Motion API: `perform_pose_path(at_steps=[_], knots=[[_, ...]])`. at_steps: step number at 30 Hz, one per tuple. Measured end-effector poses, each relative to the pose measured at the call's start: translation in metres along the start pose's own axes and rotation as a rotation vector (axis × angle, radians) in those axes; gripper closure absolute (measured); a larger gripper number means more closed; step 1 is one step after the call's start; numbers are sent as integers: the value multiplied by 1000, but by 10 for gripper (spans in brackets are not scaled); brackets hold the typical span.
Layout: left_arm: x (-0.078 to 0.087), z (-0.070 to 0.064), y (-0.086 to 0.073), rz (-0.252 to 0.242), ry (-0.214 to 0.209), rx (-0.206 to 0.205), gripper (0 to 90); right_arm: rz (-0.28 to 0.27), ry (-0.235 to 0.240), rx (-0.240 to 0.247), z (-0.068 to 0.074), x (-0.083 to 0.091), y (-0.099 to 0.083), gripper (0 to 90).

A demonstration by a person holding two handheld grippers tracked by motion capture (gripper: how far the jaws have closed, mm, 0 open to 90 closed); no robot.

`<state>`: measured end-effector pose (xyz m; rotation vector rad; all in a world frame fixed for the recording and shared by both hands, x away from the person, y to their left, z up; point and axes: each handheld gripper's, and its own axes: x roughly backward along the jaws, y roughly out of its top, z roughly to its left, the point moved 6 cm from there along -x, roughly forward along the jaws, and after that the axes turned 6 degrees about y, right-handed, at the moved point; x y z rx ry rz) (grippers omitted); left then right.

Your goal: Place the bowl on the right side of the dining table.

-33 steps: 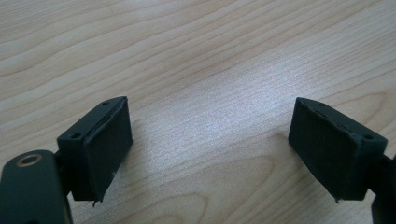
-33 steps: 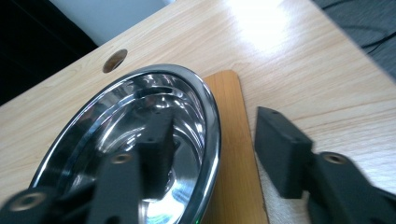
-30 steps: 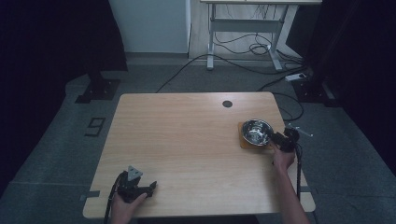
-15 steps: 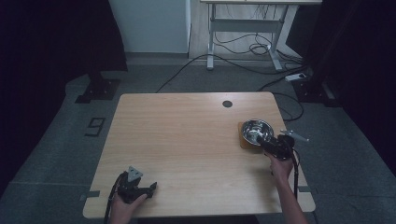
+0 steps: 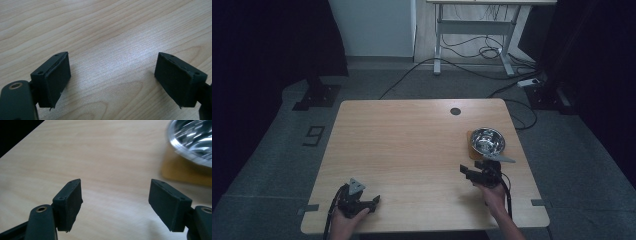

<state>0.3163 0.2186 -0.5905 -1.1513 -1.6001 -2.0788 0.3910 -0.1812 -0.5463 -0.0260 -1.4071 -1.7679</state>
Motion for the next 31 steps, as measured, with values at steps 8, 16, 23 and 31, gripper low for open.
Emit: perform_pose_path(at_steps=[8, 16, 23, 31], knots=[[0, 0, 0, -2, -1, 0, 131, 27, 70, 28, 28, -7, -18, 274], [0, 0, 0, -2, -1, 0, 131, 111, 103, 86, 53, -32, -45, 273], [0, 0, 0, -2, -2, -1, 131, 153, 98, 138, 63, -41, -55, 270], [0, 0, 0, -2, -2, -1, 131, 138, 53, 108, 47, -37, -50, 270]])
